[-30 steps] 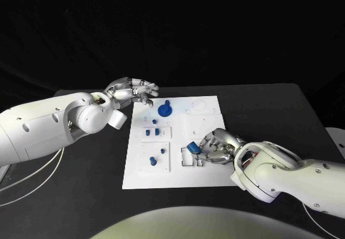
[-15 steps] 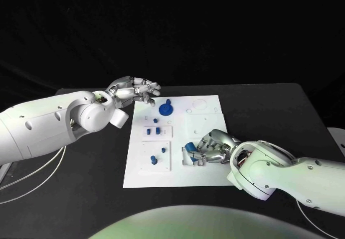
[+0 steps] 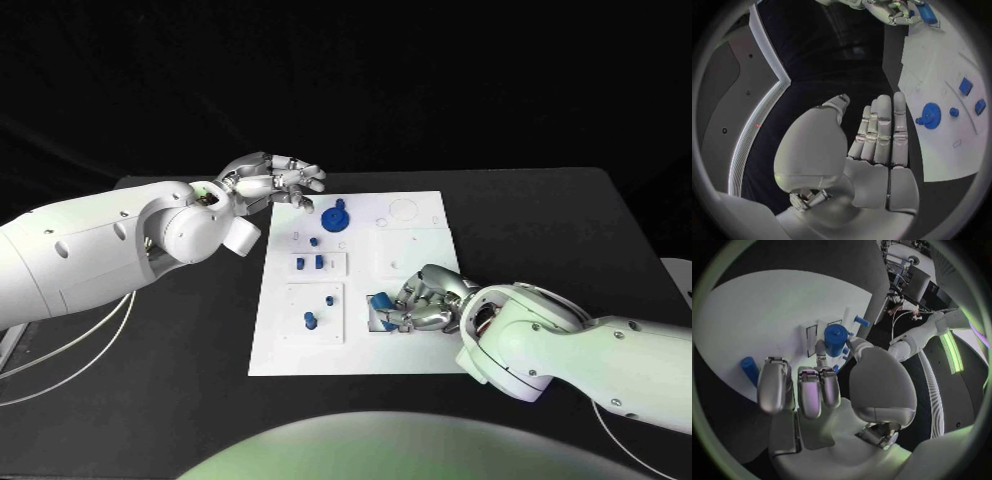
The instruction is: Assemble the parts on the task board
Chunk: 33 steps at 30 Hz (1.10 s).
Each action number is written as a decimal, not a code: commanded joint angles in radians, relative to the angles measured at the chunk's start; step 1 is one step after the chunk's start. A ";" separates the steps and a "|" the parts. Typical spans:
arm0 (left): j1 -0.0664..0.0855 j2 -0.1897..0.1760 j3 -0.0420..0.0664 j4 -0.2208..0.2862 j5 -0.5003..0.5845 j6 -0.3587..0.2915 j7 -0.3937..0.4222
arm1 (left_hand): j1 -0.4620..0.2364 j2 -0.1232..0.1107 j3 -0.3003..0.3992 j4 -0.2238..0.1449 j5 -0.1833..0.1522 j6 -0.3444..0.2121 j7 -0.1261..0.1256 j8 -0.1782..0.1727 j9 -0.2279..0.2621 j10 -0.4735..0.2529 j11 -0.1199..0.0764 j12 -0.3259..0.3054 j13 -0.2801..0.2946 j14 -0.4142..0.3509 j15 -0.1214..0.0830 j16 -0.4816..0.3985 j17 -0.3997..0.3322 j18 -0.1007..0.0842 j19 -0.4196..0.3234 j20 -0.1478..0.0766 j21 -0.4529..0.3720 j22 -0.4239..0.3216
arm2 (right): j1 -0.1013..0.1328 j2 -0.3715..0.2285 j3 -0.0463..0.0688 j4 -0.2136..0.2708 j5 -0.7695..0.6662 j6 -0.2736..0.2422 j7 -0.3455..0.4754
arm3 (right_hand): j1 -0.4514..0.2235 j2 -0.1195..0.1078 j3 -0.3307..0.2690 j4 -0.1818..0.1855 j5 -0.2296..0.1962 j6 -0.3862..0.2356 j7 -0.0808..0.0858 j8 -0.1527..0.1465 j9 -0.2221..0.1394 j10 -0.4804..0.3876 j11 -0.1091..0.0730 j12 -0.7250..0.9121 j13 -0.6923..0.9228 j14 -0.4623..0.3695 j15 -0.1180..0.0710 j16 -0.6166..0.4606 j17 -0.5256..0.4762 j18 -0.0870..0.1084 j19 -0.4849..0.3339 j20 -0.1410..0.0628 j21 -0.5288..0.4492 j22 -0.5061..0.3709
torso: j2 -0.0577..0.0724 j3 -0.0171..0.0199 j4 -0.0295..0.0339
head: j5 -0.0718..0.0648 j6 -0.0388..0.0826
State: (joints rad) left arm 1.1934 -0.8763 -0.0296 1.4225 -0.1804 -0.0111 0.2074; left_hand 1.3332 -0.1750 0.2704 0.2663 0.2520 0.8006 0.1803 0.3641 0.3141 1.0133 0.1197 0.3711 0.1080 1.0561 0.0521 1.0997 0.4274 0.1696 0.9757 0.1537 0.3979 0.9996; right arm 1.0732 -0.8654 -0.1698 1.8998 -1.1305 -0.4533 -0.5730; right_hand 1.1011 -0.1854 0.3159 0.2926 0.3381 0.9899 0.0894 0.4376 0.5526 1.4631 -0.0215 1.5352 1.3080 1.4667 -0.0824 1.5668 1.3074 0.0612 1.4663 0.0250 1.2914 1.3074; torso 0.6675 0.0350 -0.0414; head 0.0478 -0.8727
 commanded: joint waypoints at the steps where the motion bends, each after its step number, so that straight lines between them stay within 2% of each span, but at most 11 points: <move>1: 0.000 0.001 0.001 0.003 -0.002 0.017 0.002 | -0.002 0.008 -0.006 0.000 0.003 -0.006 0.001 -0.006 0.001 -0.009 0.000 -0.004 0.001 -0.007 0.001 0.005 0.001 0.010 -0.001 0.007 -0.005 -0.001 | -0.001 0.005 -0.001 -0.004 0.000 0.025 -0.010 | -0.010 0.000 -0.006 -0.001 -0.002 0.048 -0.045 -0.005 0.002 0.084 -0.006 -0.006 0.223 0.104 -0.005 0.004 0.263 -0.008 0.040 -0.004 -0.005 0.192 | 0.001 0.0001 -0.0003 | 0.000 0.000; 5: 0.001 0.001 0.001 0.003 -0.002 0.018 0.002 | -0.002 0.008 -0.006 0.000 0.003 -0.006 0.001 -0.006 0.001 -0.009 0.000 -0.004 0.001 -0.007 0.001 0.005 0.001 0.010 -0.001 0.007 -0.005 -0.001 | -0.002 0.010 -0.001 -0.009 -0.001 0.017 -0.011 | -0.040 -0.007 -0.029 0.000 -0.027 0.047 -0.045 -0.007 0.007 0.084 -0.006 -0.007 0.222 0.104 -0.004 0.004 0.263 -0.007 0.038 -0.003 -0.011 0.191 | 0.000 0.0002 -0.0002 | 0.000 0.000; 6: 0.001 0.000 0.001 0.003 -0.002 0.018 0.001 | -0.001 0.008 -0.007 0.000 0.003 -0.007 0.002 -0.006 0.000 -0.009 0.000 -0.004 0.002 -0.007 0.002 0.005 0.001 0.010 -0.001 0.008 -0.005 -0.001 | -0.002 0.011 -0.001 -0.011 -0.002 0.015 -0.012 | -0.057 -0.005 -0.058 0.001 -0.066 0.047 -0.045 -0.008 0.010 0.084 -0.006 -0.007 0.222 0.104 -0.004 0.004 0.263 -0.007 0.038 -0.003 -0.012 0.191 | 0.000 0.0002 -0.0002 | 0.000 0.000; 7: 0.001 0.000 0.001 0.003 -0.002 0.018 0.001 | -0.001 0.008 -0.007 0.000 0.003 -0.007 0.002 -0.006 0.000 -0.009 0.000 -0.004 0.002 -0.007 0.002 0.005 0.001 0.010 -0.001 0.008 -0.005 -0.001 | -0.002 0.013 -0.001 -0.013 -0.004 0.013 -0.013 | -0.078 -0.005 -0.117 0.003 -0.133 0.048 -0.046 -0.008 0.014 0.082 -0.007 -0.010 0.220 0.104 -0.005 0.004 0.263 -0.006 0.037 -0.003 -0.017 0.190 | 0.000 0.0002 -0.0002 | 0.000 0.000; 9: 0.001 0.000 0.001 0.003 -0.002 0.018 0.001 | -0.001 0.008 -0.007 0.000 0.003 -0.007 0.002 -0.006 0.000 -0.009 0.000 -0.004 0.002 -0.007 0.002 0.005 0.001 0.010 -0.001 0.008 -0.005 -0.001 | -0.002 0.015 -0.001 -0.015 -0.006 0.012 -0.013 | -0.088 0.008 -0.210 0.004 -0.171 0.043 -0.044 -0.010 0.023 0.079 -0.005 -0.015 0.216 0.104 -0.004 0.004 0.263 -0.005 0.035 -0.003 -0.026 0.187 | 0.000 0.0001 -0.0003 | 0.000 0.000; 12: 0.001 0.000 0.001 0.003 -0.002 0.017 0.001 | -0.001 0.008 -0.008 0.001 0.003 -0.007 0.002 -0.007 0.000 -0.009 0.000 -0.004 0.002 -0.007 0.002 0.005 0.001 0.010 -0.001 0.008 -0.005 -0.001 | -0.002 0.019 -0.001 -0.017 -0.014 0.011 -0.012 | -0.093 0.030 -0.330 0.005 -0.118 0.036 -0.042 -0.013 0.035 0.076 -0.003 -0.021 0.212 0.104 -0.002 0.004 0.263 -0.003 0.033 -0.001 -0.035 0.186 | 0.000 -0.0001 -0.0005 | 0.000 0.000; 16: 0.001 -0.001 0.001 0.003 -0.002 0.017 0.001 | -0.001 0.009 -0.008 0.001 0.003 -0.008 0.002 -0.007 0.000 -0.010 0.000 -0.004 0.002 -0.007 0.002 0.005 0.001 0.010 -0.001 0.008 -0.005 -0.001 | -0.002 0.021 -0.001 -0.018 -0.026 0.012 -0.015 | -0.101 0.029 -0.419 0.006 -0.142 0.028 -0.039 -0.016 0.043 0.072 0.000 -0.028 0.207 0.104 0.000 0.004 0.263 -0.002 0.031 0.001 -0.042 0.184 | 0.000 0.0001 -0.0008 | -0.001 0.000; 23: 0.001 -0.002 0.000 0.003 -0.002 0.016 0.000 | -0.001 0.009 -0.008 0.001 0.003 -0.008 0.002 -0.007 0.000 -0.010 0.000 -0.004 0.002 -0.007 0.002 0.005 0.001 0.010 -0.001 0.008 -0.005 -0.001 | -0.002 0.014 -0.001 -0.009 -0.053 0.002 -0.018 | -0.103 0.027 -0.448 0.006 -0.139 0.013 -0.034 -0.025 0.044 0.064 0.004 -0.043 0.195 0.104 0.003 0.004 0.263 0.001 0.027 0.003 -0.060 0.180 | 0.000 0.0002 -0.0006 | -0.001 0.001; 25: 0.001 -0.003 0.000 0.004 -0.002 0.016 0.000 | -0.001 0.009 -0.008 0.001 0.003 -0.008 0.002 -0.007 0.000 -0.010 0.000 -0.004 0.002 -0.007 0.002 0.005 0.001 0.010 -0.001 0.008 -0.005 -0.001 | -0.002 0.006 -0.001 0.000 -0.063 -0.001 -0.016 | -0.090 0.044 -0.444 0.005 -0.128 0.009 -0.032 -0.028 0.045 0.063 0.006 -0.043 0.196 0.104 0.005 0.004 0.263 0.000 0.028 0.005 -0.057 0.181 | 0.000 0.0004 -0.0005 | -0.001 0.001; 28: 0.001 -0.004 0.000 0.004 -0.002 0.016 0.000 | -0.001 0.009 -0.008 0.001 0.003 -0.008 0.002 -0.007 0.000 -0.010 0.000 -0.004 0.002 -0.007 0.002 0.005 0.001 0.010 -0.001 0.008 -0.005 -0.001 | -0.002 -0.009 0.000 0.016 -0.072 -0.003 -0.007 | -0.032 0.083 -0.419 0.002 -0.089 0.012 -0.033 -0.028 0.048 0.065 0.005 -0.041 0.197 0.104 0.006 0.004 0.263 -0.001 0.029 0.006 -0.053 0.182 | 0.000 0.0010 -0.0006 | -0.001 0.000; 33: 0.001 -0.006 0.000 0.004 -0.003 0.015 -0.001 | -0.001 0.009 -0.008 0.001 0.003 -0.008 0.002 -0.007 0.000 -0.010 0.000 -0.004 0.002 -0.007 0.002 0.005 0.001 0.010 -0.001 0.008 -0.005 -0.001 | 0.001 -0.043 0.000 0.051 -0.083 0.015 0.030 | 0.098 0.101 -0.393 -0.003 -0.007 0.026 -0.041 -0.022 0.062 0.068 -0.002 -0.038 0.201 0.104 0.000 0.004 0.263 -0.003 0.034 0.002 -0.038 0.186 | -0.001 0.0002 -0.0018 | -0.001 0.000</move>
State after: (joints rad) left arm 1.1934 -0.8826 -0.0298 1.4238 -0.1818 -0.0091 0.2033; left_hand 1.3331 -0.1750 0.2677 0.2690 0.2520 0.8007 0.1802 0.3593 0.3138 1.0133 0.1197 0.3712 0.1086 1.0561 0.0521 1.0997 0.4273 0.1696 0.9757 0.1537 0.3979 0.9998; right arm 1.0740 -0.9064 -0.1701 1.9433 -1.1802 -0.4536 -0.5759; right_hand 1.1924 -0.0839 -0.0817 0.2885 0.3270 1.0149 0.0496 0.4157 0.6144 1.4631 -0.0215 1.4963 1.3076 1.4666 -0.0824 1.5668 1.3073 0.0611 1.4662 0.0251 1.2527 1.3080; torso 0.6671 0.0353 -0.0426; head 0.0465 -0.8723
